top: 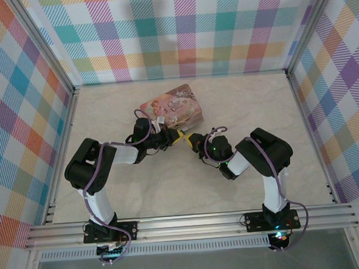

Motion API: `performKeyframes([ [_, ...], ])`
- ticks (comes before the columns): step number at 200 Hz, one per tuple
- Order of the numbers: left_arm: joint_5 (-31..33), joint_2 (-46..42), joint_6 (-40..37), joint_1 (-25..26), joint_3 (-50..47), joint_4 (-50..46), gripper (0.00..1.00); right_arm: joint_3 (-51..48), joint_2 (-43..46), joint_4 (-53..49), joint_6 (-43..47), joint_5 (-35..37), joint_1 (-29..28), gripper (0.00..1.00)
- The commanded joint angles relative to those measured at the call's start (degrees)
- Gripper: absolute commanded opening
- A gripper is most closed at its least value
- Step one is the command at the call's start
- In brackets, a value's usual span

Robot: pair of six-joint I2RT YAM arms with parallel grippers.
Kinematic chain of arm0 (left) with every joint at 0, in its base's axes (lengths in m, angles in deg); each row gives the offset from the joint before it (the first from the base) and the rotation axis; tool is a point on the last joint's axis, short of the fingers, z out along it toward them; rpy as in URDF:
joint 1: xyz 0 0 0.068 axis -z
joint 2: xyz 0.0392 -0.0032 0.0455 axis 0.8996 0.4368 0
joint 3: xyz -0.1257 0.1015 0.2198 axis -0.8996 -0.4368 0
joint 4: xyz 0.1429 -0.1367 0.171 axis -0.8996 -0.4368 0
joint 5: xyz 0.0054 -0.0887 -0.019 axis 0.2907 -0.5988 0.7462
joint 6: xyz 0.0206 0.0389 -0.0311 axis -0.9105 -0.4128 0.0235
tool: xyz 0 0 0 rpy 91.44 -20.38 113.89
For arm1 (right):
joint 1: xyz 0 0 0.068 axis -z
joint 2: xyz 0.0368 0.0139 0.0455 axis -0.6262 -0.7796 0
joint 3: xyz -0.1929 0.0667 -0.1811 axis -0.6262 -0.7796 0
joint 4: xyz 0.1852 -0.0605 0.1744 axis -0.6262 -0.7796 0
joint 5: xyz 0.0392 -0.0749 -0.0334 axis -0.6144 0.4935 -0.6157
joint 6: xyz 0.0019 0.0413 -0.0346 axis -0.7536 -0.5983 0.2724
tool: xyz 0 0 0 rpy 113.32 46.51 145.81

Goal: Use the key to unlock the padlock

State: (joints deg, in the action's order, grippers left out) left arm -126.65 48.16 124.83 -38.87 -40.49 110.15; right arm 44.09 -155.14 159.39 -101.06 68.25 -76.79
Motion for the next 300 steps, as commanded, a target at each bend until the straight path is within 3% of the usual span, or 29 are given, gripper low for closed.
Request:
performKeyframes([
  [1, -6.06, 0.21, 1.48, 0.87, -0.34, 2.79, 0.02, 2.31, -2.60, 3.17, -1.17, -0.01, -0.51, 0.00],
  [88, -7.23, -0.53, 0.76, 1.31, -0.51, 1.96, 0.01, 8.48, -6.17, 2.72, -0.37, -1.81, 0.49, 0.00],
  [171, -6.41, -1.37, -0.88, 1.22, -0.60, 0.16, 0.01, 5.83, -6.10, 3.17, -0.21, -3.92, 2.07, 0.00],
  [216, -6.30, -1.34, -1.58, 1.48, -0.54, -0.89, 0.01, 9.68, -7.42, 3.00, -0.13, -6.33, 2.05, 0.00],
  [249, -3.54, -3.10, -5.75, 1.40, -0.59, -7.34, 0.14, 9.55, -8.18, 3.17, 0.49, -7.24, 2.03, 0.00],
  [300, -1.45, -3.68, -6.52, 1.15, -0.91, -8.46, 0.37, 10.51, -9.89, 3.17, 1.15, -7.62, 1.99, 0.00],
])
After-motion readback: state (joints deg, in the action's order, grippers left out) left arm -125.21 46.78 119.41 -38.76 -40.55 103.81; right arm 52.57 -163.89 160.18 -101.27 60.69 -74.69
